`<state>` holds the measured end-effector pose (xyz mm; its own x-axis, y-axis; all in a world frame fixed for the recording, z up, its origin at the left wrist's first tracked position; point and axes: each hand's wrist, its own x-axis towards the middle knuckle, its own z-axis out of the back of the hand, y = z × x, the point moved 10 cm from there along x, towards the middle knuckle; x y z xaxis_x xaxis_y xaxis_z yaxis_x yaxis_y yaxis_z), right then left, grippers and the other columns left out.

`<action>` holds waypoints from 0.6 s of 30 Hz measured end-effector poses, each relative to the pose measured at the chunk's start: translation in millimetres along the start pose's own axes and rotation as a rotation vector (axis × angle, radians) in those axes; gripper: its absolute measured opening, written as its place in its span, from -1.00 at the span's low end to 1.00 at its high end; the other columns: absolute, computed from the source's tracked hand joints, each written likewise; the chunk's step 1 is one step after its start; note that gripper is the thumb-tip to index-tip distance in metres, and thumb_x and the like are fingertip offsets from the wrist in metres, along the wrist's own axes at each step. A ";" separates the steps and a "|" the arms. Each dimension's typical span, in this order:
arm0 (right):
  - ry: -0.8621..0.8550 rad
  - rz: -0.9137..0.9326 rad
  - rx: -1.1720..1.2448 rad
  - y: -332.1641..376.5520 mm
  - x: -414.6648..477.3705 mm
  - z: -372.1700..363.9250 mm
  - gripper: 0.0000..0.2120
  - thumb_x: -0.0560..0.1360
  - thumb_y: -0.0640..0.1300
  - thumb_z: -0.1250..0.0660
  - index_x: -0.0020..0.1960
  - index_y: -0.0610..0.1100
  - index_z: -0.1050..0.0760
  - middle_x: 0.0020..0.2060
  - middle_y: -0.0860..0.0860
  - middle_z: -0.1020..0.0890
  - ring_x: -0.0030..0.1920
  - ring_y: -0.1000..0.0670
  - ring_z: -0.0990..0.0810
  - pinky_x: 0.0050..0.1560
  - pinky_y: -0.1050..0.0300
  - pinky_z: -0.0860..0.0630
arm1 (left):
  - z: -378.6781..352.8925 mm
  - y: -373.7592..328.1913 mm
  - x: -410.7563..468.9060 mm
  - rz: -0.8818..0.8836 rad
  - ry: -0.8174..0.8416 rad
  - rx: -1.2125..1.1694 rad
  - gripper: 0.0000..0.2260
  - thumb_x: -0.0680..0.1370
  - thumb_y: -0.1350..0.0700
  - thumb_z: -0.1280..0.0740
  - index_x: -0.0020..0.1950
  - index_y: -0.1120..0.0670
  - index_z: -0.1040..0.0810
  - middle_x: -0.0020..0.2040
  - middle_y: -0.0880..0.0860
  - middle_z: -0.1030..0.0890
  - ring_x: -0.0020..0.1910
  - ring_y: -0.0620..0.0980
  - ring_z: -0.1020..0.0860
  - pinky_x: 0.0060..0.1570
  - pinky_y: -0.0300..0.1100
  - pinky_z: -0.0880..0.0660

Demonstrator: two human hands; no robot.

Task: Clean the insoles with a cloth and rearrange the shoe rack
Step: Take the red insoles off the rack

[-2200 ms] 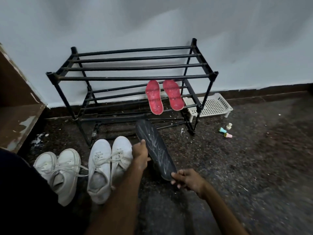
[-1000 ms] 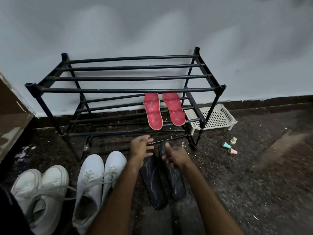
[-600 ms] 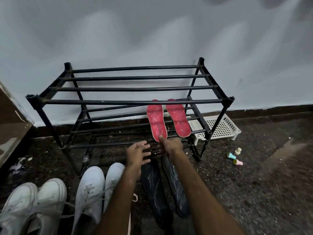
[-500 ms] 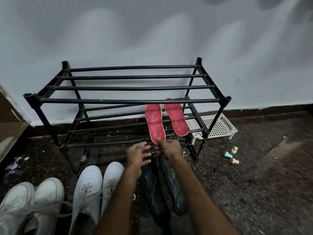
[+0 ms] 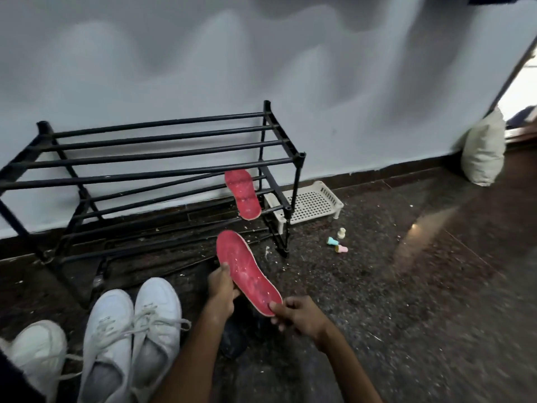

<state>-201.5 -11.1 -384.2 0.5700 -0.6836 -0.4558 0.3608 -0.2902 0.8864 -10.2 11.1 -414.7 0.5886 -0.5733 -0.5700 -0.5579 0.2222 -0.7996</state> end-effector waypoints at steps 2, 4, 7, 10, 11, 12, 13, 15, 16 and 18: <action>-0.020 -0.064 -0.015 -28.2 -12.9 21.6 -0.77 0.56 -0.08 -0.35 -0.26 -0.11 -0.51 -0.46 0.08 -0.61 -0.56 0.21 -0.44 -0.58 0.37 -0.21 | -20.4 26.1 -11.8 0.029 0.058 0.064 -0.69 0.70 0.10 -0.13 0.32 0.25 -0.47 0.10 0.21 -0.60 0.12 0.20 -0.57 0.13 0.14 -0.50; -0.051 -0.132 -0.028 -57.8 -19.6 41.8 -0.77 0.55 -0.04 -0.36 -0.25 -0.09 -0.49 -0.45 0.08 -0.62 -0.55 0.20 -0.45 -0.59 0.35 -0.16 | -38.6 48.3 -20.2 0.057 0.107 0.113 -0.73 0.70 0.10 -0.12 0.24 0.24 -0.49 0.08 0.21 -0.60 0.02 0.15 -0.59 0.03 0.07 -0.52; -0.116 -0.200 0.008 -88.8 -24.0 69.0 -0.78 0.54 -0.05 -0.36 -0.22 -0.12 -0.48 -0.45 0.06 -0.61 -0.56 0.18 -0.45 -0.58 0.35 -0.15 | -67.6 70.4 -22.1 0.077 0.223 0.214 -0.77 0.70 0.12 -0.11 0.13 0.19 -0.51 -0.02 0.17 -0.64 -0.09 0.08 -0.61 -0.18 -0.05 -0.54; -0.183 -0.221 0.057 -102.3 -15.6 88.9 -0.75 0.54 -0.06 -0.37 -0.26 -0.16 -0.48 -0.50 0.04 -0.59 -0.60 0.17 -0.42 -0.61 0.36 -0.14 | -87.1 80.5 -12.2 0.075 0.287 0.337 -0.78 0.70 0.14 -0.11 0.06 0.16 -0.53 -0.08 0.14 -0.64 -0.10 0.08 -0.62 -0.18 -0.06 -0.55; -0.221 -0.222 0.072 -106.4 -9.7 95.5 -0.73 0.54 -0.08 -0.38 -0.29 -0.16 -0.47 -0.52 0.03 -0.57 -0.62 0.16 -0.40 -0.62 0.36 -0.16 | -93.5 82.6 -4.2 0.061 0.307 0.398 -0.78 0.70 0.14 -0.11 0.07 0.17 -0.53 -0.07 0.14 -0.65 -0.09 0.09 -0.62 -0.16 -0.05 -0.56; -0.268 -0.221 0.086 -110.5 -2.2 102.0 -0.70 0.53 -0.11 -0.39 -0.33 -0.17 -0.46 -0.54 0.01 -0.56 -0.63 0.14 -0.40 -0.63 0.34 -0.18 | -100.5 84.9 7.4 0.038 0.322 0.483 -0.77 0.70 0.13 -0.12 0.09 0.18 -0.54 -0.05 0.16 -0.65 -0.08 0.11 -0.62 -0.14 -0.02 -0.58; -0.313 -0.218 0.093 -114.3 5.0 106.7 -0.68 0.52 -0.13 -0.40 -0.37 -0.17 -0.44 -0.54 -0.01 -0.55 -0.63 0.13 -0.40 -0.61 0.32 -0.22 | -105.1 86.1 20.8 -0.007 0.329 0.604 -0.75 0.68 0.11 -0.14 0.08 0.19 -0.56 -0.04 0.19 -0.65 -0.07 0.15 -0.63 -0.11 0.02 -0.59; -0.372 -0.227 0.053 -124.4 18.2 110.8 -0.65 0.50 -0.11 -0.43 -0.41 -0.16 -0.45 -0.54 -0.02 -0.55 -0.61 0.11 -0.40 -0.57 0.29 -0.27 | -103.6 97.8 72.5 -0.116 0.292 0.887 -0.70 0.58 0.04 -0.19 -0.02 0.23 -0.61 -0.05 0.28 -0.67 -0.07 0.26 -0.65 -0.07 0.10 -0.63; -0.379 -0.237 0.032 -130.7 23.6 109.9 -0.64 0.50 -0.09 -0.43 -0.42 -0.16 -0.47 -0.56 -0.01 -0.55 -0.61 0.11 -0.41 -0.54 0.28 -0.29 | -98.8 106.8 101.5 -0.163 0.258 1.006 -0.68 0.52 0.03 -0.20 -0.06 0.23 -0.62 -0.06 0.31 -0.66 -0.08 0.30 -0.65 -0.09 0.14 -0.63; -0.388 -0.265 0.000 -144.4 30.8 105.7 -0.63 0.50 -0.07 -0.43 -0.43 -0.17 -0.51 -0.60 -0.01 -0.54 -0.62 0.09 -0.42 -0.49 0.25 -0.34 | -92.4 124.5 140.8 -0.186 0.241 1.094 -0.66 0.44 0.01 -0.17 -0.10 0.23 -0.61 -0.08 0.31 -0.66 -0.09 0.32 -0.65 -0.13 0.18 -0.63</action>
<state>-314.1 -61.1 -517.6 0.1399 -0.7861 -0.6020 0.4564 -0.4883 0.7438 -50.8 -114.8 -577.1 0.4152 -0.7797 -0.4687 0.4068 0.6199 -0.6710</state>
